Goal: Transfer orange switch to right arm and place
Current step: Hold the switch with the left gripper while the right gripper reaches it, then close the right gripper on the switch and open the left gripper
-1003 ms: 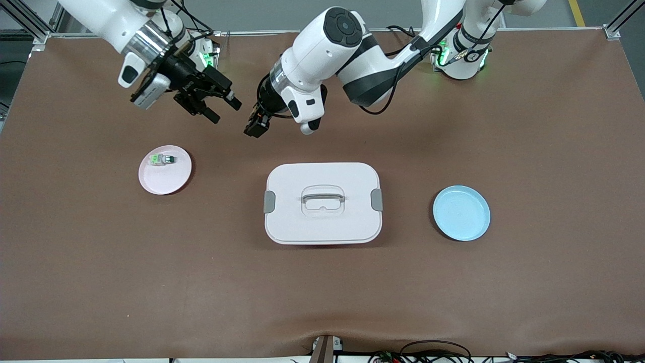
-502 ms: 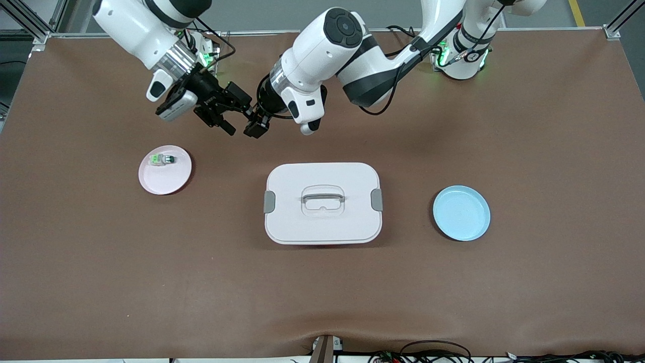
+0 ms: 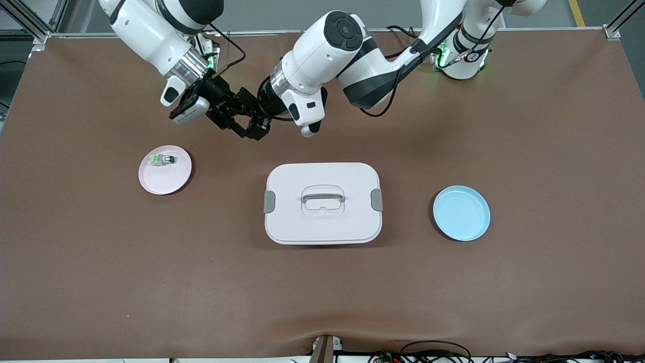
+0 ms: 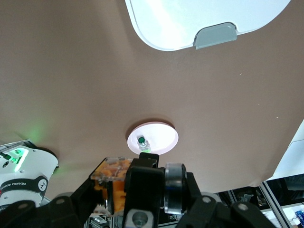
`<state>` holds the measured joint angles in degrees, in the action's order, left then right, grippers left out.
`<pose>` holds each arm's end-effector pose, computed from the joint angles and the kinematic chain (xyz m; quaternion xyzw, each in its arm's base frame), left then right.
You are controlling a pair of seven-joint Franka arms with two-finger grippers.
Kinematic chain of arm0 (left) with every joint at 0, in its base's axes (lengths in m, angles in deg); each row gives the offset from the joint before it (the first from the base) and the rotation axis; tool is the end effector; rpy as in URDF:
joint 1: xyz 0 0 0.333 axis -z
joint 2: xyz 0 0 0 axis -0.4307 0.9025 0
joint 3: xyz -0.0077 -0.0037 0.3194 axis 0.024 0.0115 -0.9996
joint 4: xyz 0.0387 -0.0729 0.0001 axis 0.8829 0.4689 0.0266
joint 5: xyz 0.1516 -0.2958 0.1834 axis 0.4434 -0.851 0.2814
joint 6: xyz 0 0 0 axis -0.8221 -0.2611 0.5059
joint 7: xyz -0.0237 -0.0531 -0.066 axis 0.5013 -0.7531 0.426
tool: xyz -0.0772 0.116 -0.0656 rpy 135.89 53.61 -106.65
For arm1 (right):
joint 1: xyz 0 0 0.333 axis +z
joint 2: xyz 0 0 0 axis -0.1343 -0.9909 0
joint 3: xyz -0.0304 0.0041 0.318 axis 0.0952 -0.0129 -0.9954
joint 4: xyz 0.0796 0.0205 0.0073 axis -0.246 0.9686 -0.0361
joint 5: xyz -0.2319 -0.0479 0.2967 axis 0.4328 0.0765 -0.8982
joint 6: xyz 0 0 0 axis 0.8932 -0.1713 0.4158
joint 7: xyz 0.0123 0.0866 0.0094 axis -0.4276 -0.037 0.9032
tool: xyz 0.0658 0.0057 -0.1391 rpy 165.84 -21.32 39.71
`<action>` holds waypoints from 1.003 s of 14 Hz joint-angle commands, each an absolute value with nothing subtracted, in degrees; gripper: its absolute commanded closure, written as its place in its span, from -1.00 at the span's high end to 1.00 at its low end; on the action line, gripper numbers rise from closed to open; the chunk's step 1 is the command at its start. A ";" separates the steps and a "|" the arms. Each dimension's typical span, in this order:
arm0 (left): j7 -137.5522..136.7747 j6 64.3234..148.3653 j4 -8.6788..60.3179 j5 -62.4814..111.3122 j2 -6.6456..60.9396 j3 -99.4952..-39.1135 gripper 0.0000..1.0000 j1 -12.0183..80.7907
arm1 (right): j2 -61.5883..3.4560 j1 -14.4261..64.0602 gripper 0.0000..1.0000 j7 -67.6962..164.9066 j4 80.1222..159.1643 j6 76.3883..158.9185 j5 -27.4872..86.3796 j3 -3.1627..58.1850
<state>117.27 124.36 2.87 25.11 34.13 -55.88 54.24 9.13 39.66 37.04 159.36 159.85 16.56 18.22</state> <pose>0.4478 -0.6117 0.4638 0.7434 0.5881 -0.2004 0.2479 0.4210 0.2830 0.4392 -0.9237 0.0945 -0.1544 0.3376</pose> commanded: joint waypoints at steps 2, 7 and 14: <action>117.53 124.53 1.43 24.88 34.49 -56.34 -1.00 55.04 | 9.69 40.33 -1.00 36.89 159.58 159.71 14.70 18.37; 117.35 124.53 1.43 24.97 34.40 -56.34 -0.60 54.43 | 9.69 40.33 -1.00 36.89 159.31 159.80 14.79 18.37; 115.68 123.31 1.34 25.15 33.34 -56.34 1.00 53.20 | 9.43 40.33 -1.00 37.25 158.26 159.45 14.79 18.37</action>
